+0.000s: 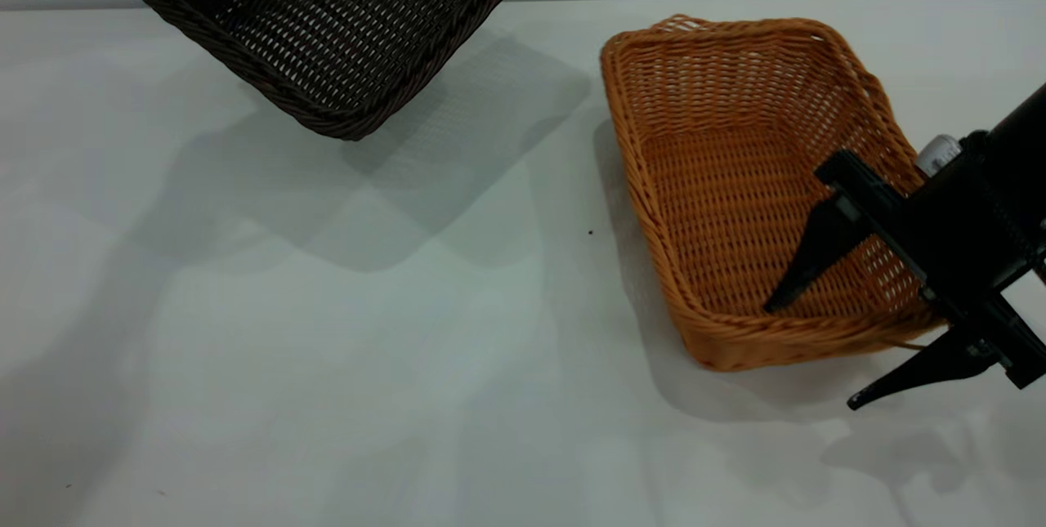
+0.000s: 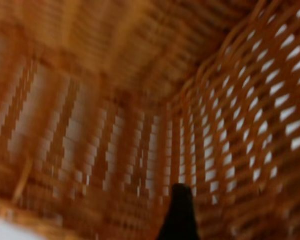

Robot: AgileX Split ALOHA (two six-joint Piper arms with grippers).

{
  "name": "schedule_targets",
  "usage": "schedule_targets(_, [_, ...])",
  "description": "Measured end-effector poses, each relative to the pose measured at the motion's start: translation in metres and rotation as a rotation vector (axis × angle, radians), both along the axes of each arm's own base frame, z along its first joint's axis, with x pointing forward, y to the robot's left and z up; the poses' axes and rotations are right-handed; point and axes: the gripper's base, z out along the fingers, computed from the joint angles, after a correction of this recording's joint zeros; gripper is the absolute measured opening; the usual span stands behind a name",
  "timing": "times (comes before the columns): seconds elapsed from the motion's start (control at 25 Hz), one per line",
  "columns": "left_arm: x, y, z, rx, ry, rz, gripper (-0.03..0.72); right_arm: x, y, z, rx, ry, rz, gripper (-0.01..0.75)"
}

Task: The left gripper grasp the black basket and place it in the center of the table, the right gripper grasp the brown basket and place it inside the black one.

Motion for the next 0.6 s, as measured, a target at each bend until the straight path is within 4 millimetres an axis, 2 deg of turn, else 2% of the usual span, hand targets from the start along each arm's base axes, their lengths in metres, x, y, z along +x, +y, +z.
schedule_targets(0.08, [0.001,0.004,0.0,0.0,-0.002,0.008,0.078,0.003,-0.002,-0.004,-0.032,-0.027,0.017,0.462])
schedule_targets(0.16, [0.002,0.009,0.0,-0.002,-0.005,0.02,0.078,0.009,-0.005,-0.005,-0.067,-0.076,0.034,0.328])
schedule_targets(0.28, [0.005,0.019,0.001,0.012,-0.017,0.024,0.078,0.03,-0.017,-0.002,-0.106,-0.17,0.024,0.108])
schedule_targets(0.32, [0.005,0.022,0.001,0.023,-0.026,0.013,0.078,0.038,-0.026,0.001,-0.117,-0.209,0.027,0.078])
schedule_targets(0.44, [0.006,0.024,0.001,0.039,-0.034,-0.02,0.078,0.064,-0.061,0.017,-0.127,-0.333,0.014,0.071])
schedule_targets(0.6, [-0.002,0.009,-0.001,0.061,-0.006,-0.17,0.078,0.097,-0.126,0.064,-0.144,-0.546,-0.05,0.069])
